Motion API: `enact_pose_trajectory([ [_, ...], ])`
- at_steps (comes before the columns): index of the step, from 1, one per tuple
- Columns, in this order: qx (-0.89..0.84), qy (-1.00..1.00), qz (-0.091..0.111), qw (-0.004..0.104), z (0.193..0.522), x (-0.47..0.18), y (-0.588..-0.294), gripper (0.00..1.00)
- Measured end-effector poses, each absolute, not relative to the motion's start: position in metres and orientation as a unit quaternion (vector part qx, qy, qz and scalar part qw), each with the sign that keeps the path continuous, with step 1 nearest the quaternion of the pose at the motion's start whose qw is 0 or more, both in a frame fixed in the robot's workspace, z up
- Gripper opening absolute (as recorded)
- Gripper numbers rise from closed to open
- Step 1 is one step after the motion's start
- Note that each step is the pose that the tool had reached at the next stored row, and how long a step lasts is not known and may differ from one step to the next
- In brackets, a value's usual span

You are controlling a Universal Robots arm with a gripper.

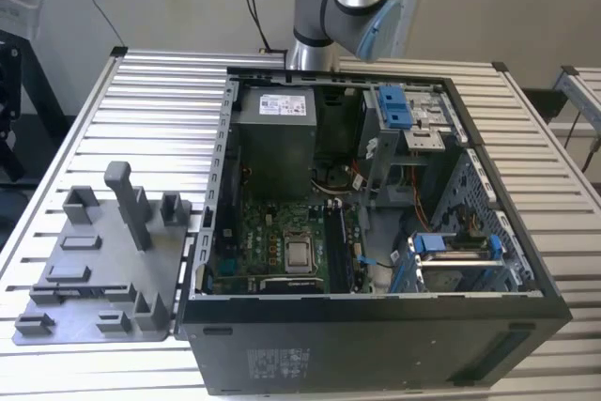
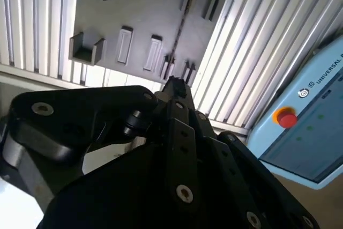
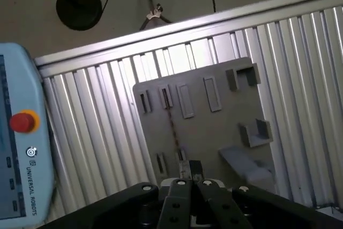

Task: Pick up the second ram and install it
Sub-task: 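Pick up the second ram and move it above second insertion slot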

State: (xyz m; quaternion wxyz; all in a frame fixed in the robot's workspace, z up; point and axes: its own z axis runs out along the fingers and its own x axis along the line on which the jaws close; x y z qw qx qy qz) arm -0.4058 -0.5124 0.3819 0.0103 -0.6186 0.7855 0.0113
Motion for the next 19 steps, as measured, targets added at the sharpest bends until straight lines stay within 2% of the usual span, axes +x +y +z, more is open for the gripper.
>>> enact_pose_trajectory([
  [19, -0.692, 0.722, 0.012, 0.010, 0.3815, -0.4058, -0.5124, 0.11],
])
